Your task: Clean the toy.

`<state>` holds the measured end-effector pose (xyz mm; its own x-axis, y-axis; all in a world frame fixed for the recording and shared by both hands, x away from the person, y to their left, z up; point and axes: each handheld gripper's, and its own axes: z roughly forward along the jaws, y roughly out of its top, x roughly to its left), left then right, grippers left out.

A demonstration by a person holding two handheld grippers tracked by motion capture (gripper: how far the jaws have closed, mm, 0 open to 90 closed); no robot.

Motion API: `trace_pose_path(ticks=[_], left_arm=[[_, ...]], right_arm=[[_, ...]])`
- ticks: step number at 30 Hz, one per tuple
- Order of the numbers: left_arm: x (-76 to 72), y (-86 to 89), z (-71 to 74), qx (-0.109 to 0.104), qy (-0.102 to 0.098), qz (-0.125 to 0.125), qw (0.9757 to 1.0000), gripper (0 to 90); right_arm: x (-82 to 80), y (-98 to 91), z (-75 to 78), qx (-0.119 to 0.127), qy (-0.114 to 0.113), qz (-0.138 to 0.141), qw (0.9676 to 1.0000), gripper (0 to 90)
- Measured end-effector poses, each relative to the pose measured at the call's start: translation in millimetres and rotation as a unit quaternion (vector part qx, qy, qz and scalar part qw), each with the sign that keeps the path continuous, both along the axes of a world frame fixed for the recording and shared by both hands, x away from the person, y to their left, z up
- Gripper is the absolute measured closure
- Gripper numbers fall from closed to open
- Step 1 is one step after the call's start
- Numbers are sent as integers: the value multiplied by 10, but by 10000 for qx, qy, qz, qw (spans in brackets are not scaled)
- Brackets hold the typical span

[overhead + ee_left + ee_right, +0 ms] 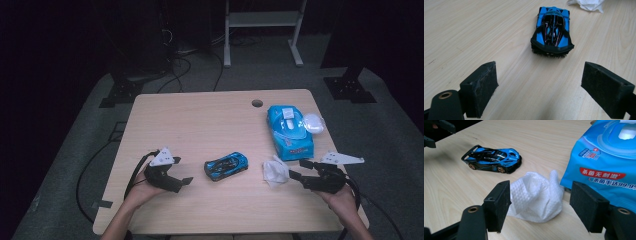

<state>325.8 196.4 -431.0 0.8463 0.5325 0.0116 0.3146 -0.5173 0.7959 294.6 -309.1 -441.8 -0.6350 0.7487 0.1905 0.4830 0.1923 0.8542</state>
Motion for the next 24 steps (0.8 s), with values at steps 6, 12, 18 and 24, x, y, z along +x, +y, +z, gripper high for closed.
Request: trace_pose_path(ticks=[6,12,18,24], left_arm=[[-44,51,-14,-18,1,54,10000,122],[-91,102,-50,-15,-11,121,9999,113],[-140,178,-97,-75,-1,216,9997,110],[-166,258,-178,-140,43,346,9993,110]], right_arm=[[-42,-15,-30,36,-5,13,10000,307],[-77,-49,-67,89,-3,-50,9999,304],[-106,-68,-84,149,-26,-97,9998,299],[-123,-88,-125,192,-57,-137,9997,297]])
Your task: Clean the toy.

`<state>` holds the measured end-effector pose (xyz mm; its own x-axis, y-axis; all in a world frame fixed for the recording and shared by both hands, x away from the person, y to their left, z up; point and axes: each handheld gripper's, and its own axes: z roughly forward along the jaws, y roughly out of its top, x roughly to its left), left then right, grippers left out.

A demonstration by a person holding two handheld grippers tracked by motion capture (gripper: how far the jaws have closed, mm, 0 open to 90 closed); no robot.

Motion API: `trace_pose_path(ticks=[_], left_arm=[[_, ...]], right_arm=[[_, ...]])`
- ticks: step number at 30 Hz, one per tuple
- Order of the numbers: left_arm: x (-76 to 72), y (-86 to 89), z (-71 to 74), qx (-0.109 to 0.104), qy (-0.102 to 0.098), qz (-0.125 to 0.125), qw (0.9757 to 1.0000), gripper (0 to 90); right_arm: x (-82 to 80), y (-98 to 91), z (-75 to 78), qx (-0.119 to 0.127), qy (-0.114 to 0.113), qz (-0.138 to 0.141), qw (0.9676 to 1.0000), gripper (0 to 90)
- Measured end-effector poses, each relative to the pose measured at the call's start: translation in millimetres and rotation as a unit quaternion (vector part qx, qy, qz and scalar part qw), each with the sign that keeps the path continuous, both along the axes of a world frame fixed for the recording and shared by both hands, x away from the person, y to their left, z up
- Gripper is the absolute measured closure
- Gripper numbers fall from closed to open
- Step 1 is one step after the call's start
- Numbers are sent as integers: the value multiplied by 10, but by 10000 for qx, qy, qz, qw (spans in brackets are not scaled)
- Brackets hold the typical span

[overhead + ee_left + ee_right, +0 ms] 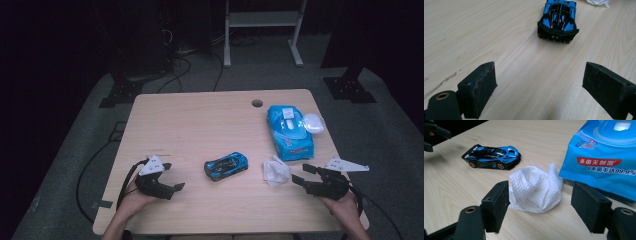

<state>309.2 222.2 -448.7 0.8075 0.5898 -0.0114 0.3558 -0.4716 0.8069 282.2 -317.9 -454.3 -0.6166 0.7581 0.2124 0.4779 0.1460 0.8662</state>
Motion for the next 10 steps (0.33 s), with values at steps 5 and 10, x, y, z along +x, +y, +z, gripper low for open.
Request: trace_pose_path(ticks=[5,10], left_arm=[[-4,25,-35,-3,15,66,10000,110],[7,12,-55,-8,-14,66,10000,108]], right_arm=[[-26,-42,-32,14,-54,-81,10000,296],[-57,-98,-48,153,-136,-195,9996,292]])
